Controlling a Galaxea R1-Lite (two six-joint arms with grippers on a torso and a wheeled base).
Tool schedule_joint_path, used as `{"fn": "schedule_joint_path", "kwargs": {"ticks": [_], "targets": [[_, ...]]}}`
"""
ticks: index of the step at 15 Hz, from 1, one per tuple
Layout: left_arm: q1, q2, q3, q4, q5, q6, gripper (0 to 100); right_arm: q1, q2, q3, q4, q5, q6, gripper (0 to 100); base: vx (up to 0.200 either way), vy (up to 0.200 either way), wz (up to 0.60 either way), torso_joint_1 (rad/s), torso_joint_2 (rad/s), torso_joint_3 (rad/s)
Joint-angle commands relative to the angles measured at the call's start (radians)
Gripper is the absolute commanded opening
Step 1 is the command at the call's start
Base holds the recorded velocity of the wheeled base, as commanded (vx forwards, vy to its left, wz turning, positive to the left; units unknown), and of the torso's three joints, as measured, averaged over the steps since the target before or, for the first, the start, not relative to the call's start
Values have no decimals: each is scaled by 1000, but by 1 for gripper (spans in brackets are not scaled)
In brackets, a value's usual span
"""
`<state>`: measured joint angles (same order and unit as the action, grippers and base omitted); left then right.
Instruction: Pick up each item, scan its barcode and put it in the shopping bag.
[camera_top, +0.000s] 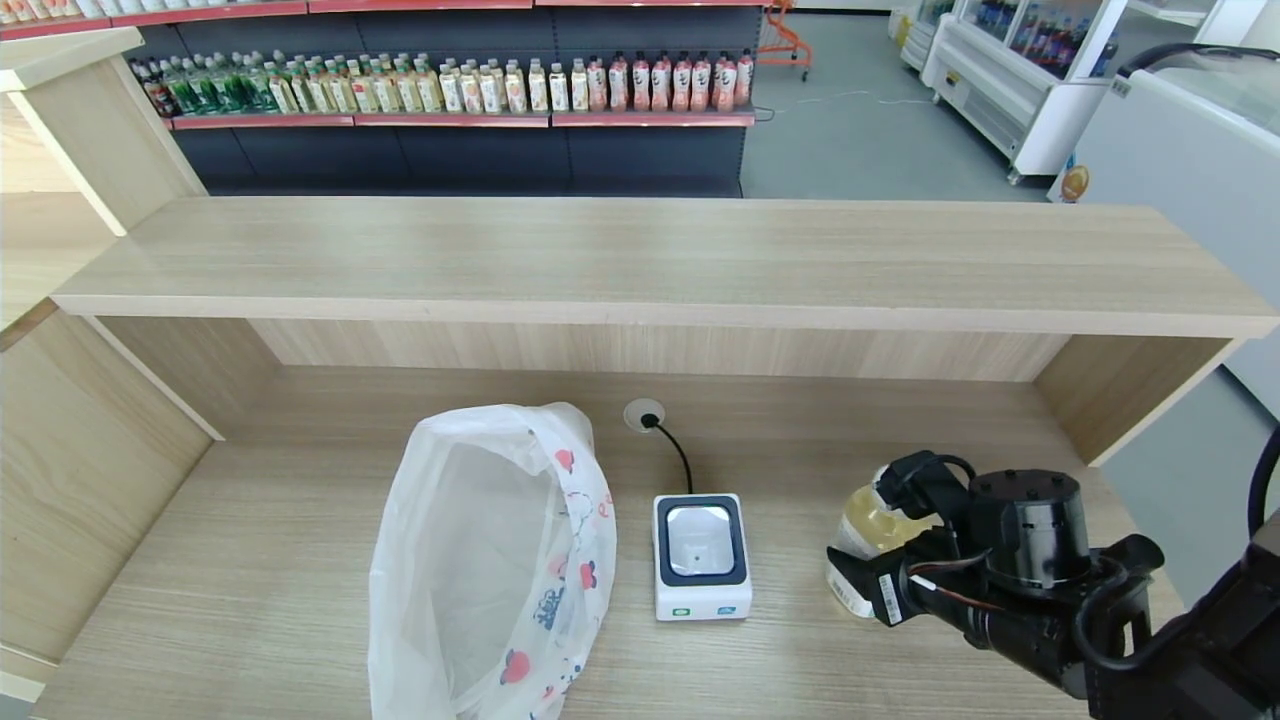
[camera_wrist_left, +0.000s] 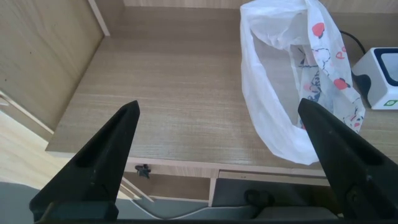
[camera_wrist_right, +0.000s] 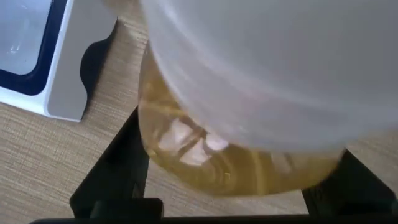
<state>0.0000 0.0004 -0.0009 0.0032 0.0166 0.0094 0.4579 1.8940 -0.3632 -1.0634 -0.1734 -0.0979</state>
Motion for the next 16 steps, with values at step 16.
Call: {"fn": "schedule_joint_path", "kwargs": {"ticks": [16], "targets": [[0, 0, 1, 0, 0, 0, 100, -157, -607, -77, 441, 730, 185, 0, 0, 0, 0, 0, 0, 0]]}}
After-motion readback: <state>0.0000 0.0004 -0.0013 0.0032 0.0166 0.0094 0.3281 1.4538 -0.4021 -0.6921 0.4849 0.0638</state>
